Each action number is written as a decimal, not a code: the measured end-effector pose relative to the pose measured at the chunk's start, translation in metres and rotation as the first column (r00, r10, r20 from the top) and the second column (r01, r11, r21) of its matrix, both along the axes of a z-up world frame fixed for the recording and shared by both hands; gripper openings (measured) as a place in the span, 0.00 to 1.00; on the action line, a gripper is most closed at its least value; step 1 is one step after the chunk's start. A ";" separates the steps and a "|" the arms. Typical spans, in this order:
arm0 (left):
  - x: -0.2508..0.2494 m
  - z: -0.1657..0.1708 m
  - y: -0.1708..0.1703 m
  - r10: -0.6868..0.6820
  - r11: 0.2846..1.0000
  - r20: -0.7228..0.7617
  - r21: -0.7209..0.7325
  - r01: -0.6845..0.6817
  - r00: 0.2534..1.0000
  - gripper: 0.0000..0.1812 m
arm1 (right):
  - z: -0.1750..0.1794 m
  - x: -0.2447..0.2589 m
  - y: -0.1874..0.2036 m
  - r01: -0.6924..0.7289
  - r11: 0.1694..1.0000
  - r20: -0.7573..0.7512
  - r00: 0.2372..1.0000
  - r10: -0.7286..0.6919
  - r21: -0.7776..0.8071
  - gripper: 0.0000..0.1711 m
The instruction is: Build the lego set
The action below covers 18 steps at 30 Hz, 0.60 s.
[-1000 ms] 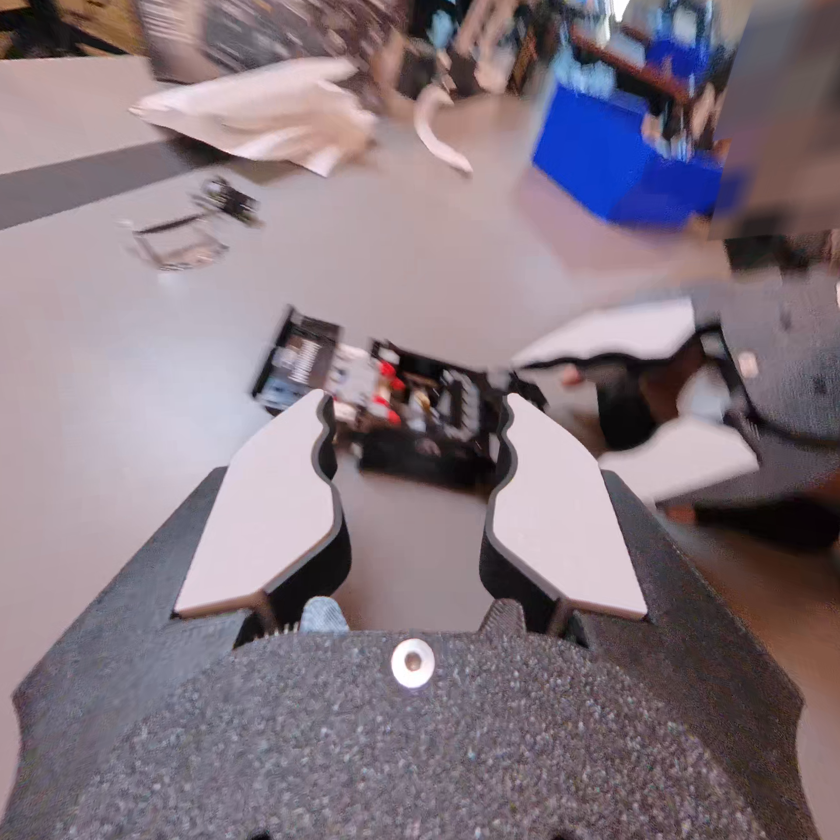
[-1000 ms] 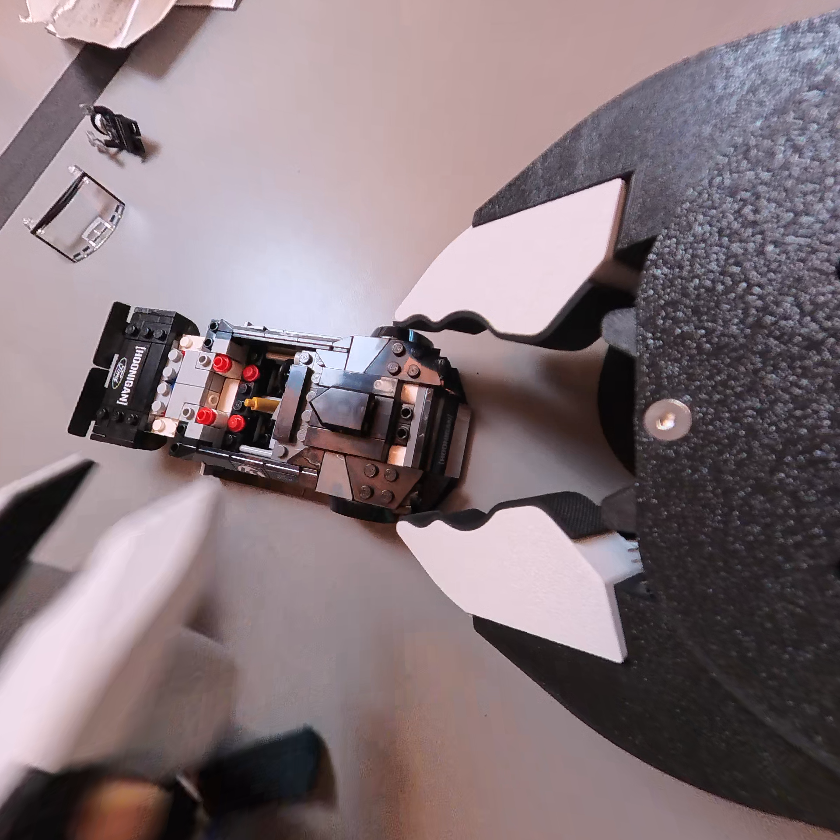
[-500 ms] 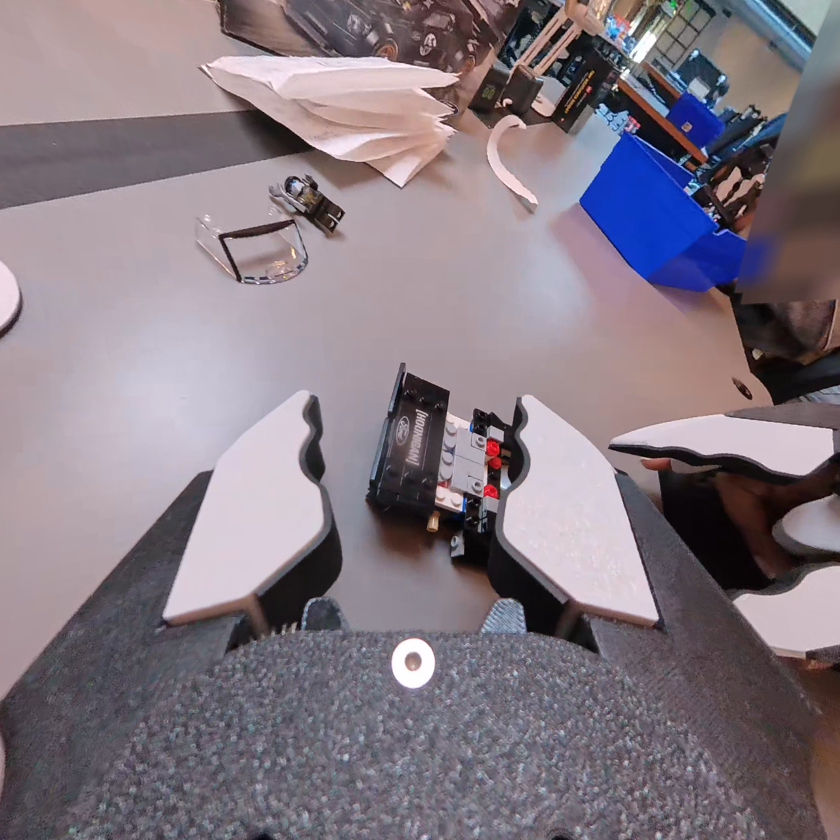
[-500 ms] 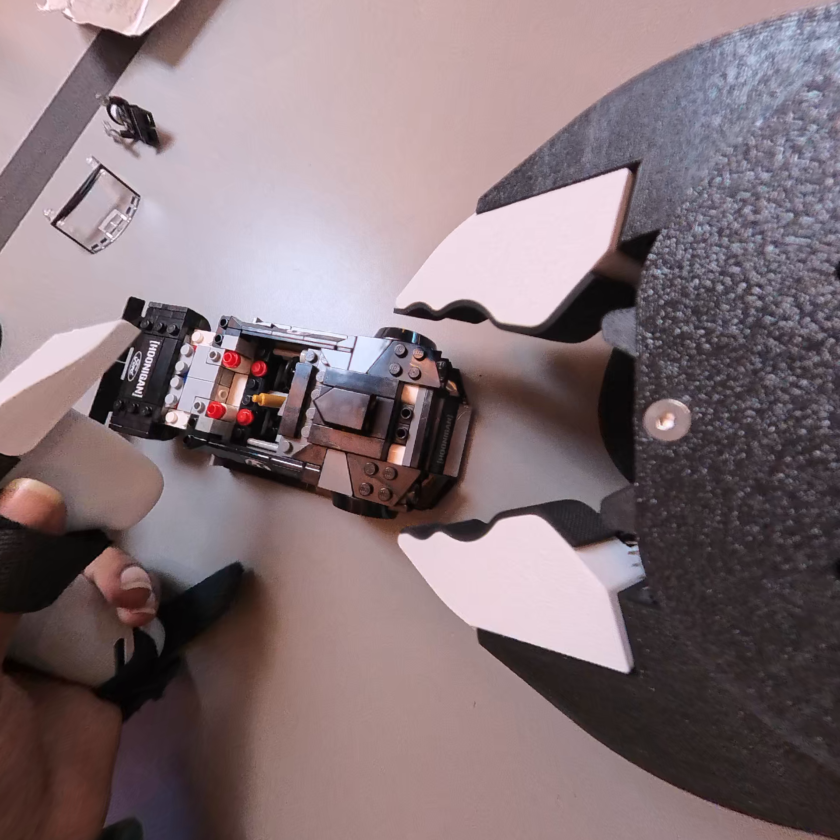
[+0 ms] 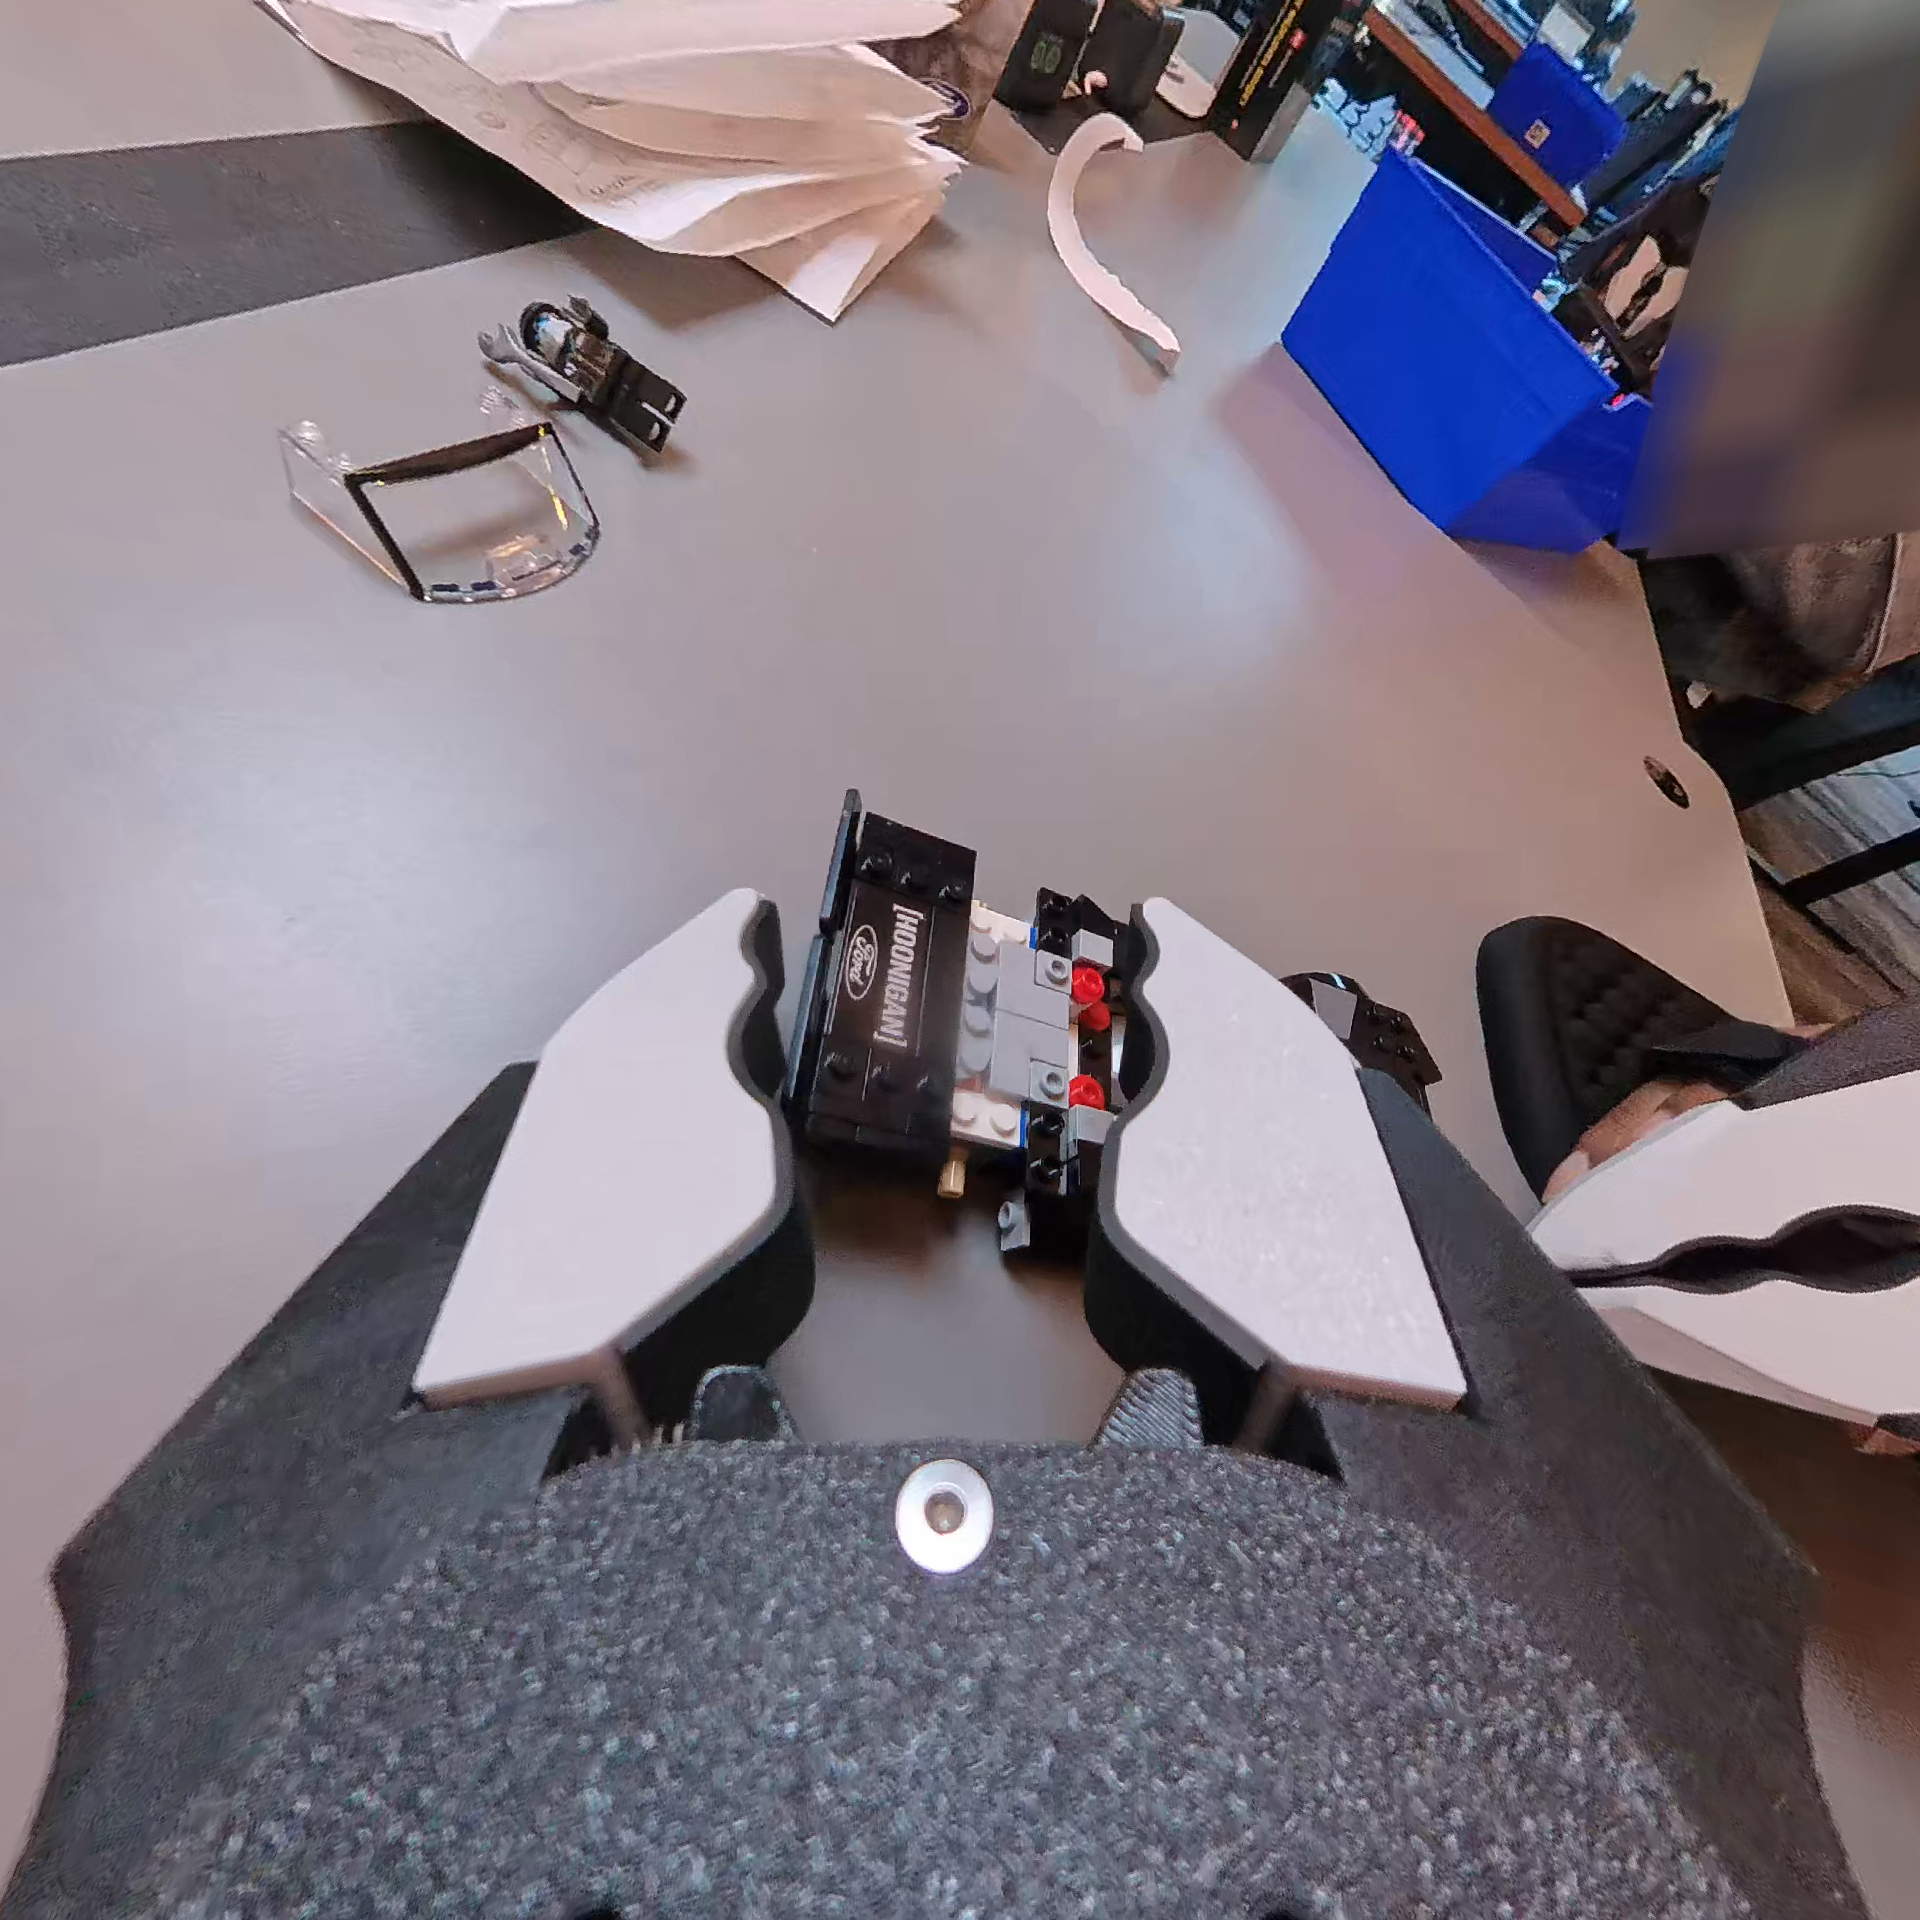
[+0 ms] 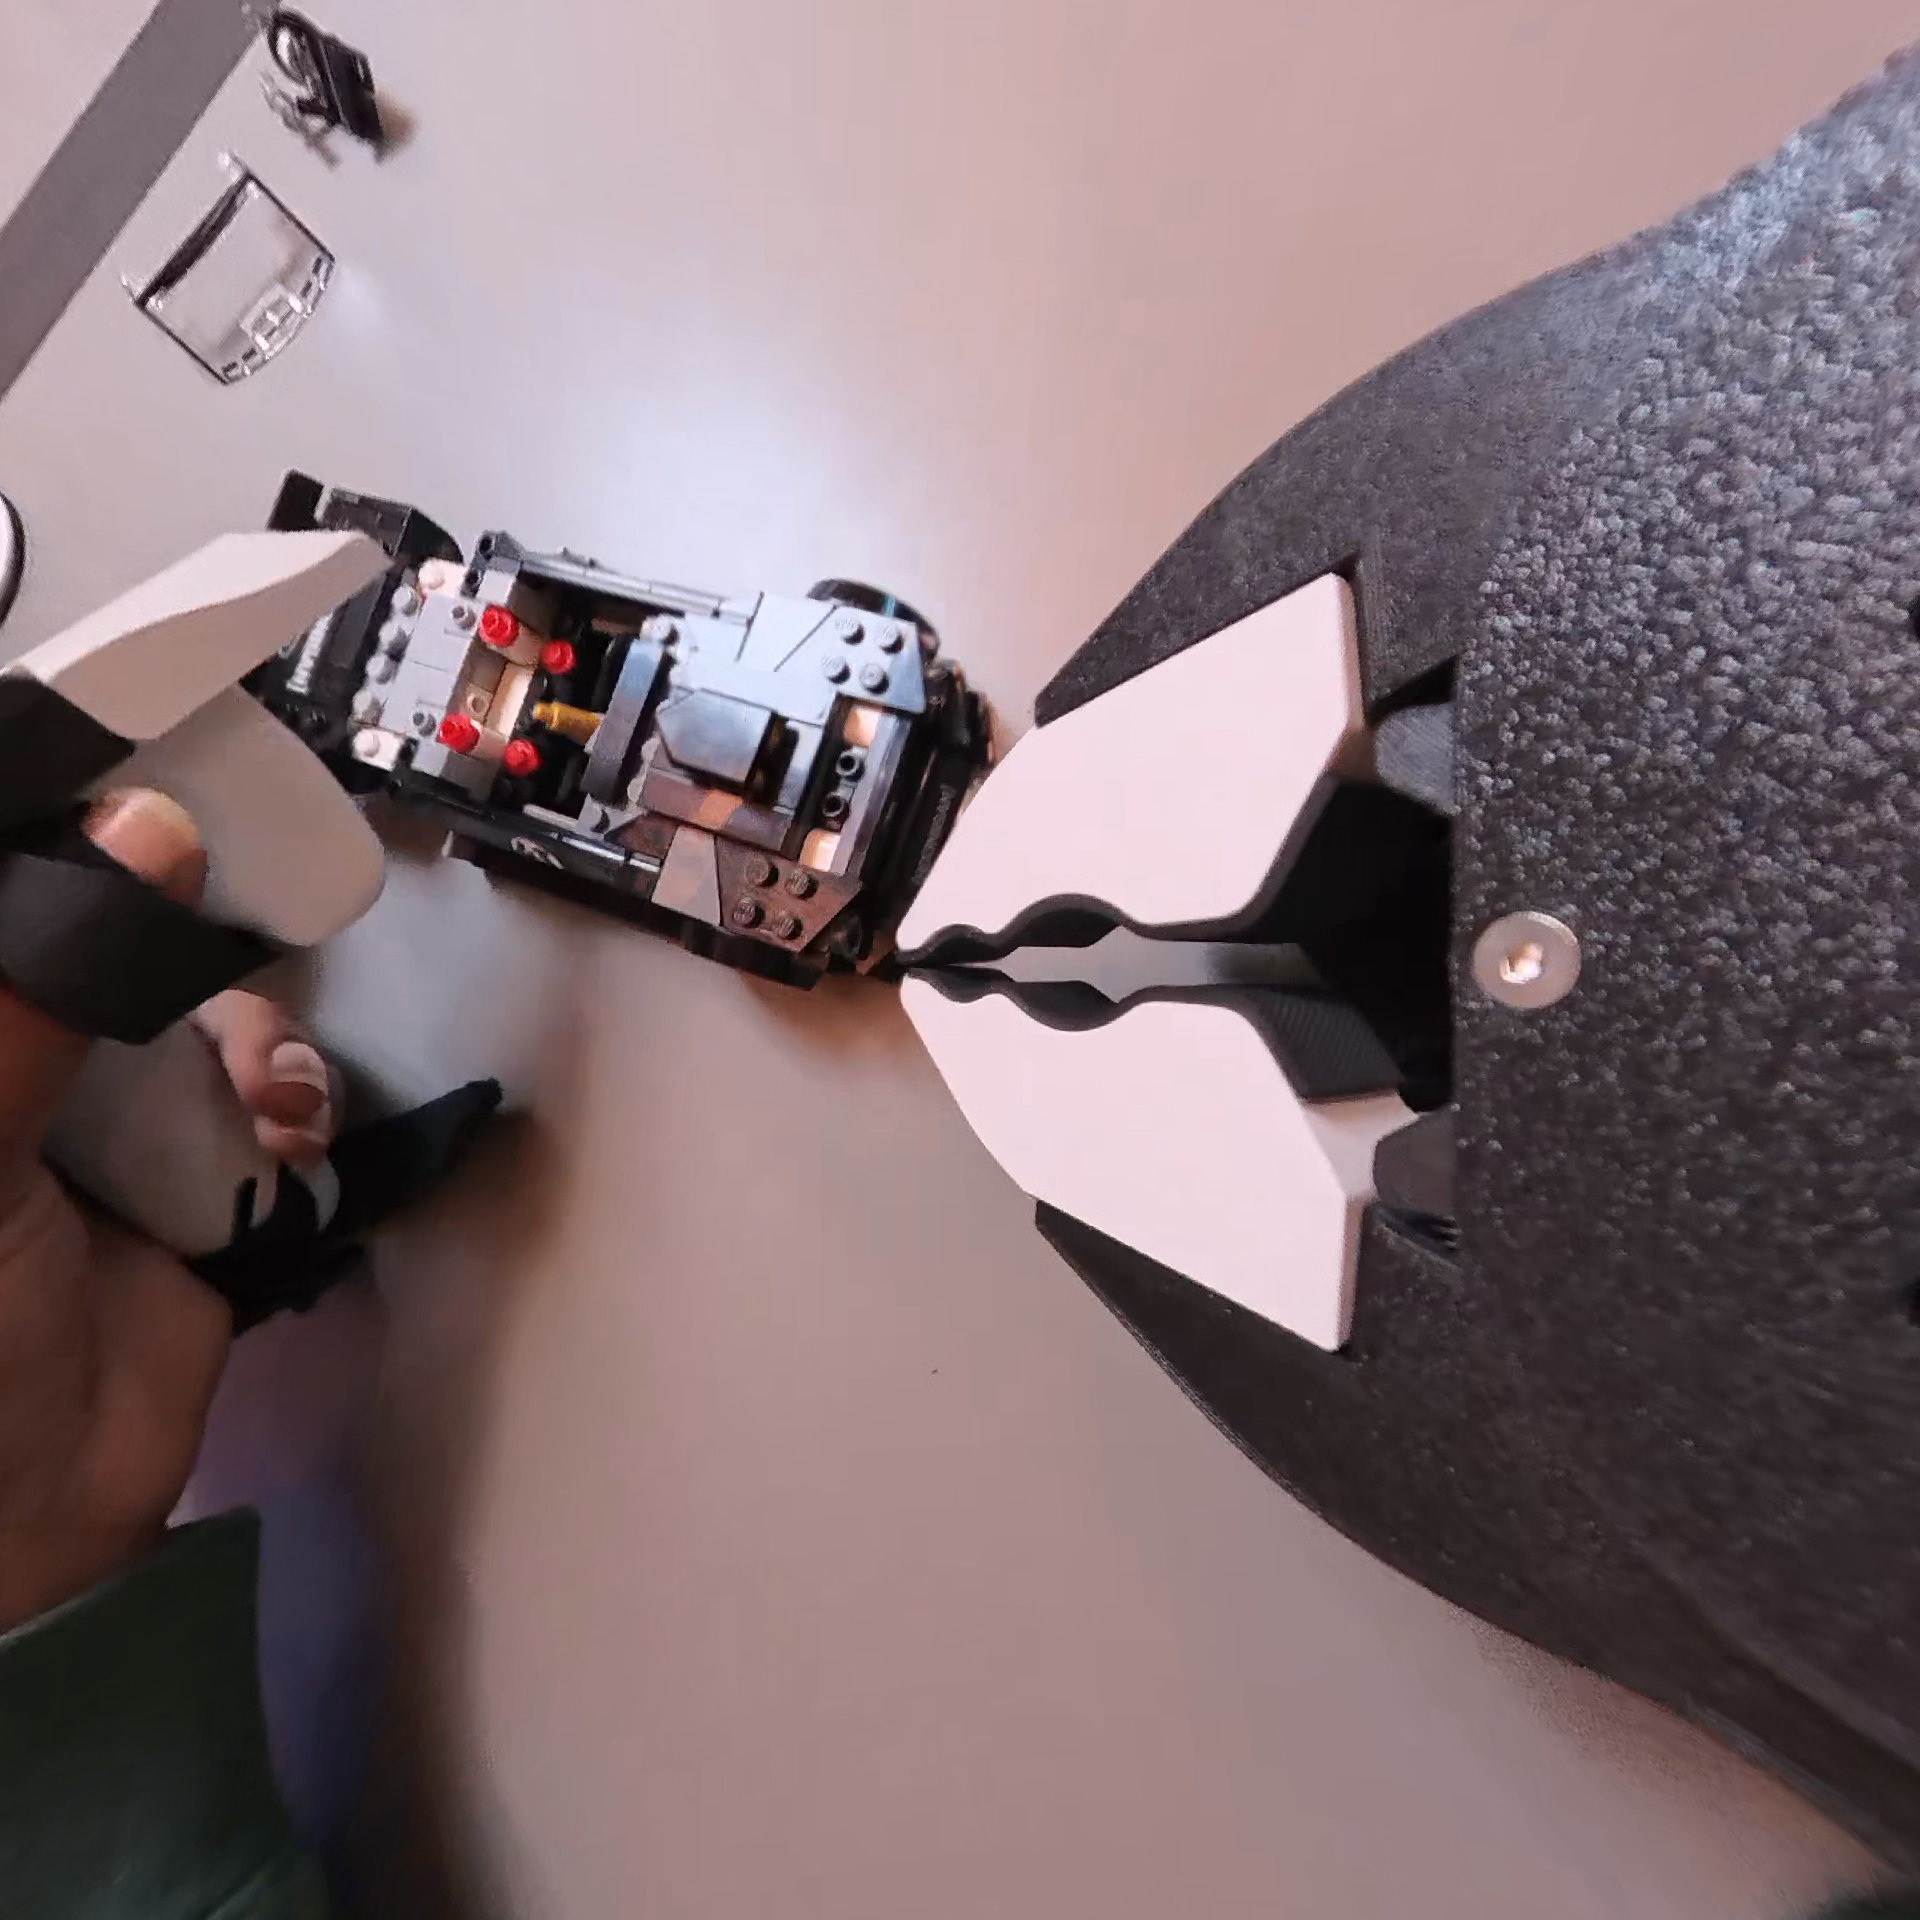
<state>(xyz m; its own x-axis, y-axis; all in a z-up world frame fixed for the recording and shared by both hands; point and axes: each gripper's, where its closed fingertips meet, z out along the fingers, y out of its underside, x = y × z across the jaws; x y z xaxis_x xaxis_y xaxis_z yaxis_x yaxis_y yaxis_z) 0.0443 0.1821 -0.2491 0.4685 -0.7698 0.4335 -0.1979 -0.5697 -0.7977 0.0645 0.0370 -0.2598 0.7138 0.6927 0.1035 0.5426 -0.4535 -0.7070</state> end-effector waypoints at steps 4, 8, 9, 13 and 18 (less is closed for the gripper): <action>0.002 -0.001 -0.003 -0.014 1.000 -0.013 0.006 0.014 1.000 0.34 | -0.003 -0.003 0.008 0.014 1.000 0.028 1.000 -0.014 0.008 0.00; 0.001 -0.002 -0.004 -0.016 1.000 -0.016 0.003 0.016 1.000 0.33 | -0.005 -0.004 0.010 0.023 1.000 0.013 1.000 -0.023 -0.004 0.00; 0.001 -0.002 -0.004 -0.014 1.000 -0.019 0.003 0.014 1.000 0.33 | -0.005 -0.003 0.010 0.025 1.000 0.013 1.000 -0.025 -0.004 0.00; 0.000 -0.003 -0.004 -0.003 1.000 -0.026 0.007 0.004 1.000 0.33 | -0.006 -0.002 0.011 0.044 0.999 0.023 0.999 -0.044 0.000 0.00; -0.003 -0.003 -0.004 0.010 1.000 -0.021 0.000 -0.010 1.000 0.31 | -0.006 0.000 0.013 0.061 0.998 0.038 0.997 -0.062 0.026 0.00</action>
